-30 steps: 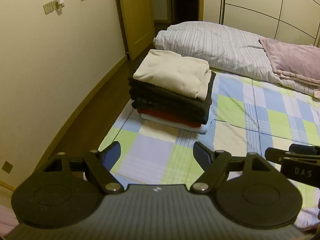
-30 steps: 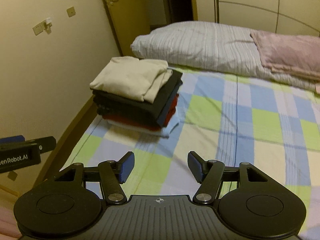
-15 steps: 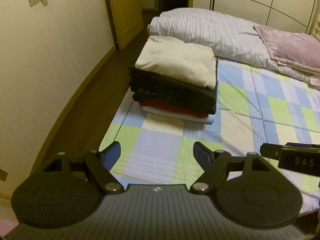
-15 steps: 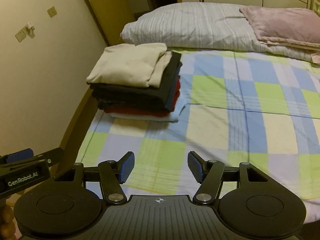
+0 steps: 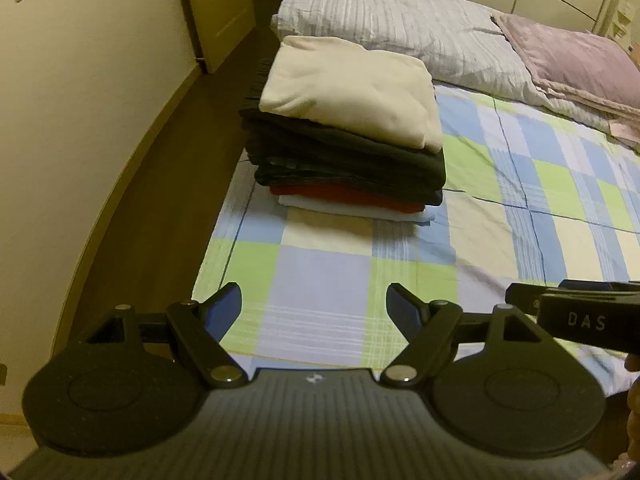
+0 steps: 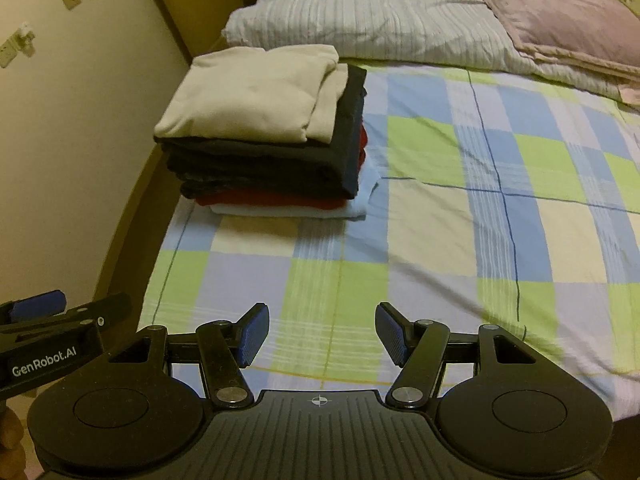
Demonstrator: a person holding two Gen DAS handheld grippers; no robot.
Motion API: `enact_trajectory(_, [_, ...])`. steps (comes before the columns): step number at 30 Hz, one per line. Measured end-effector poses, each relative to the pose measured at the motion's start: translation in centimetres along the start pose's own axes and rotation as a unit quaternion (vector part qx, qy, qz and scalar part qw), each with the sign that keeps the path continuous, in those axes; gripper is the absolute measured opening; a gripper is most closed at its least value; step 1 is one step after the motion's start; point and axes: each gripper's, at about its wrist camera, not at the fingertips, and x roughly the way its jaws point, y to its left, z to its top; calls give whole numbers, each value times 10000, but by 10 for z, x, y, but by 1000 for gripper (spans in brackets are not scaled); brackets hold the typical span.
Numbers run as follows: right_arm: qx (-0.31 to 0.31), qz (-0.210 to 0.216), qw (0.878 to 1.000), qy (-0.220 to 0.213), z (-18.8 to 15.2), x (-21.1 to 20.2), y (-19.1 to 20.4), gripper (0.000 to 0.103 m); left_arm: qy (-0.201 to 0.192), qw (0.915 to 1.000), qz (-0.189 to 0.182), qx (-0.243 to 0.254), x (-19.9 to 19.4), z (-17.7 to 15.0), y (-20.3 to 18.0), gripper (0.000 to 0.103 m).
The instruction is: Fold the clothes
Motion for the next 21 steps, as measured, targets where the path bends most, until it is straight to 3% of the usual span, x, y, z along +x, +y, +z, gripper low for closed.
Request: enact_trajectory(21, [136, -263, 9995, 128, 23, 38, 7, 62, 81, 9993, -276, 240, 42, 26, 7, 77])
